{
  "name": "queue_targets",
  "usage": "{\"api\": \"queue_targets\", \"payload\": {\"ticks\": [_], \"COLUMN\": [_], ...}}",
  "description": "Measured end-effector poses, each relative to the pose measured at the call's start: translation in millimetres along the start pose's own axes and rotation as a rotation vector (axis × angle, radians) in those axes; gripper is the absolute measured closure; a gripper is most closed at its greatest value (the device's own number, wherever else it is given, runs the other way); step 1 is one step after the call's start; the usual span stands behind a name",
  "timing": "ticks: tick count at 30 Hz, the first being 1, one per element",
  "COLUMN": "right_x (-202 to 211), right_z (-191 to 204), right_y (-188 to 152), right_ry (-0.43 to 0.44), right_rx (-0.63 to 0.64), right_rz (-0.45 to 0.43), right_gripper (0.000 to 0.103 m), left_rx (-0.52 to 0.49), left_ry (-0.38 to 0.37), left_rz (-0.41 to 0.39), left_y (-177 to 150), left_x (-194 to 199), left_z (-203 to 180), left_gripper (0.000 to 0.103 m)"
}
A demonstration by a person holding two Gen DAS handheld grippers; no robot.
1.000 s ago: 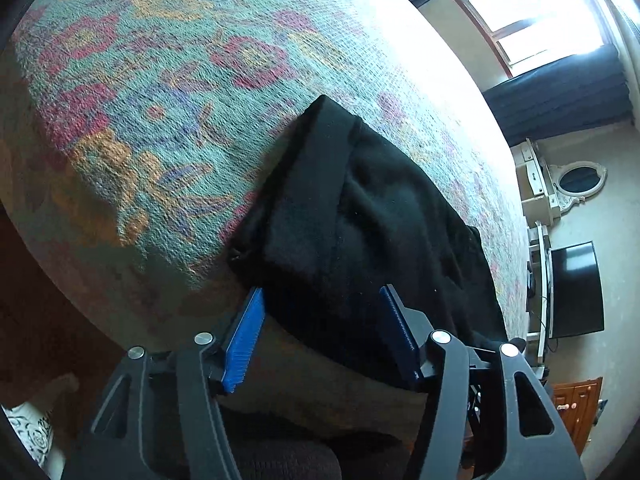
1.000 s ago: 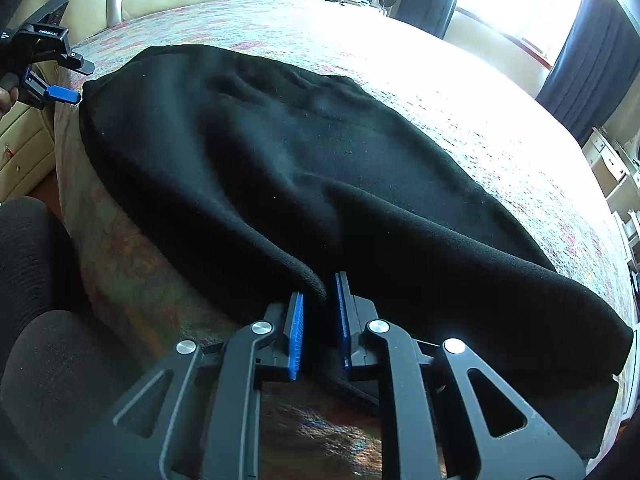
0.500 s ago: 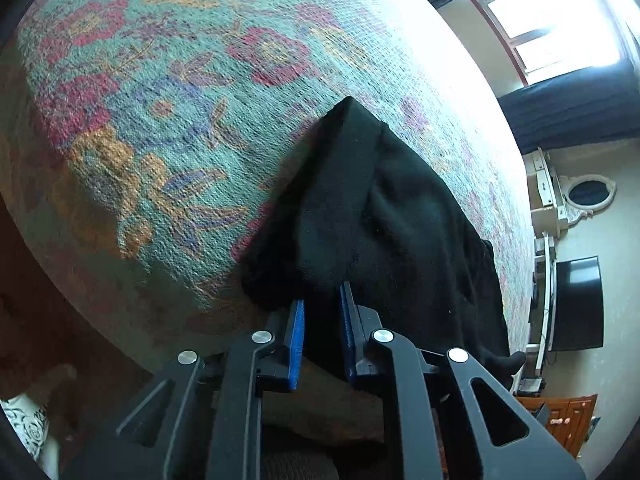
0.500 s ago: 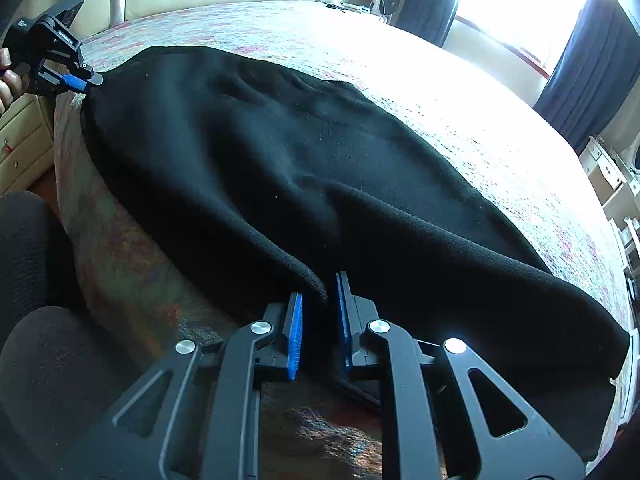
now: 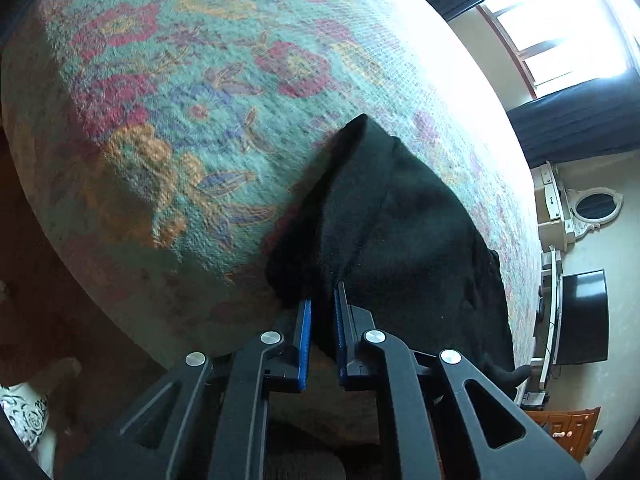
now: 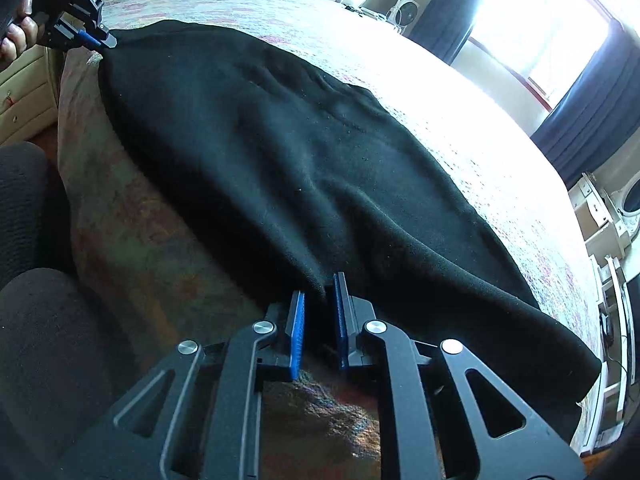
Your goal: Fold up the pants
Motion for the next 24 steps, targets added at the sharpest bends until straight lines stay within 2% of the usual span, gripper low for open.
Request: {"api": "queue_targets", "payload": {"ticks": [3,5,6,7,9,10,11,12,14,17,21,24], "right_x": [-1,1,4,9,29,40,49,58,74,94,106,97], "right_z": [-3,-10,-15,-22,-43,-58,-75,-93,-139,-221,-317,-356], "right_y": [-1,0,0,0,-2,-7,-14,-25,-53,-112,-201,-243], "right_ry": [0.014,0.062,0.094,0.124,0.181,0.209,0.237,0.255,0.267,0.234,0.159,0.139], "right_rx": [-0.030,-0.111,-0.155,-0.201,-0.331,-0.412,-0.499,-0.586,-0.777,-1.089,-1.472,-1.639], "right_rz": [-0.004,-0.014,-0.018,-0.030,-0.101,-0.135,-0.163,-0.189,-0.249,-0.365,-0.506,-0.559], "right_gripper": [0.089,0.085,0.075,0.060,0.047,0.045,0.045,0.045,0.045,0.045,0.058,0.058], "left_rx": [0.013,-0.030,-0.055,-0.085,-0.143,-0.167,-0.189,-0.210,-0.243,-0.272,-0.243,-0.213], "left_ry": [-0.029,-0.012,0.001,0.025,0.070,0.086,0.101,0.102,0.076,0.042,0.001,-0.007], "left_rz": [0.027,0.005,-0.018,-0.045,-0.113,-0.147,-0.183,-0.222,-0.268,-0.271,-0.194,-0.133], "left_y": [-1,-1,-1,-2,-4,-6,-7,-8,-9,-6,-4,-10], "left_x": [-7,0,7,15,31,39,46,53,59,51,21,-3], "left_z": [4,1,-3,-6,-12,-15,-18,-22,-36,-63,-85,-91], "left_gripper": [0.090,0.087,0.083,0.080,0.063,0.056,0.044,0.036,0.029,0.029,0.029,0.027]}}
Point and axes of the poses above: each gripper's, at about its wrist camera, not at the fingertips, and x roughly against the way its jaws point, z to its left, y to its top, the point moved 9 cm from there along -x, roughly the way its jaws point, and after that the axes turned 6 degrees about y, right-handed, at the moved point
